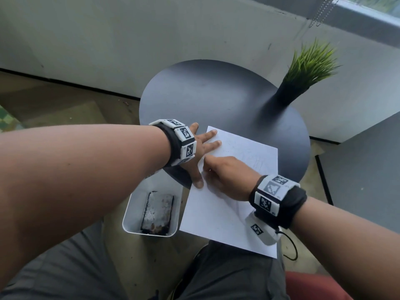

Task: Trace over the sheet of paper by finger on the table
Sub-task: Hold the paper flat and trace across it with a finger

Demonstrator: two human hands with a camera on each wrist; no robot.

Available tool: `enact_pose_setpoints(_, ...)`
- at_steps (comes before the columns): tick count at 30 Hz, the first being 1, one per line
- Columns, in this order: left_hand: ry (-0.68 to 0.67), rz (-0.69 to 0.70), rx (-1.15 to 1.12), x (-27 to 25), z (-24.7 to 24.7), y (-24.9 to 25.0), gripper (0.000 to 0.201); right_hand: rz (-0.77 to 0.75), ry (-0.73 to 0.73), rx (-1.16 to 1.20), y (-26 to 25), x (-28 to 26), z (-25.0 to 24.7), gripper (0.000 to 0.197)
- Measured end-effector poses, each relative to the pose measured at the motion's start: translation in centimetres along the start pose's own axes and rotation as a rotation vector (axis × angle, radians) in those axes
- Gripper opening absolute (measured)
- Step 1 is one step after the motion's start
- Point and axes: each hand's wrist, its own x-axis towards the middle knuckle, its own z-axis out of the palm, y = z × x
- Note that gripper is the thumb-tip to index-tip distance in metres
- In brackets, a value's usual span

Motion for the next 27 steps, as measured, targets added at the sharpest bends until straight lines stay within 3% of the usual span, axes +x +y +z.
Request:
enact_pose_setpoints(2, 0.001, 0.006, 0.019, 0.2, 0.1, 0.0, 0.141, -0.041, -0.05, -0.022, 0.7, 0.0, -0.5, 0.011)
enact_pose_setpoints(6, 0.011, 0.005, 0.022, 0.5, 0.2, 0.0, 0.141, 0.349, 0.086, -0.012, 4.3, 1.2, -1.9, 0.013)
enact_pose_setpoints(7, 0.013, 0.006, 0.022, 0.6, 0.2, -0.1, 0.142, 0.363, 0.114, -0.027, 4.2, 1.2, -1.8, 0.013)
enact_pose_setpoints(9, 0.008, 0.009, 0.014, 0.8, 0.2, -0.1, 0.143, 0.239, 0.092, -0.044, 2.7, 0.8, -0.9, 0.011)
enact_pose_setpoints(11, -0.005, 0.003, 0.02, 0.9, 0.2, -0.1, 0.143, 0.017, -0.018, -0.047, 0.6, -0.3, 0.0, 0.006)
enact_pose_setpoints(13, -0.013, 0.001, 0.038, 0.9, 0.1, -0.1, 0.142, -0.07, -0.103, -0.047, 0.7, -1.0, -0.3, 0.006)
enact_pose_setpoints(14, -0.01, 0.006, 0.042, 0.9, 0.1, 0.0, 0.142, -0.037, -0.09, -0.055, 1.6, -0.7, -0.7, 0.009)
enact_pose_setpoints(17, 0.002, 0.006, 0.032, 1.0, 0.2, 0.0, 0.141, 0.29, 0.074, -0.006, 4.8, 0.5, -2.1, 0.011)
enact_pose_setpoints(18, 0.0, 0.002, 0.035, 1.0, 0.1, 0.0, 0.141, 0.335, 0.111, -0.014, 5.2, 0.7, -2.0, 0.012)
enact_pose_setpoints(20, -0.008, 0.005, 0.044, 1.0, 0.0, 0.0, 0.143, 0.234, 0.106, -0.064, 4.2, 0.4, -1.2, 0.014)
enact_pose_setpoints(24, -0.023, -0.004, 0.087, 0.9, -0.4, 0.1, 0.15, -0.086, -0.072, -0.083, 1.6, -1.6, 0.1, 0.007)
enact_pose_setpoints(25, -0.027, -0.005, 0.089, 0.9, -0.5, 0.2, 0.149, -0.091, -0.074, -0.092, 2.1, -1.5, -0.2, 0.006)
enact_pose_setpoints(27, -0.02, -0.001, 0.081, 0.9, -0.6, 0.2, 0.145, 0.047, 0.013, -0.073, 3.9, -0.8, -1.2, 0.007)
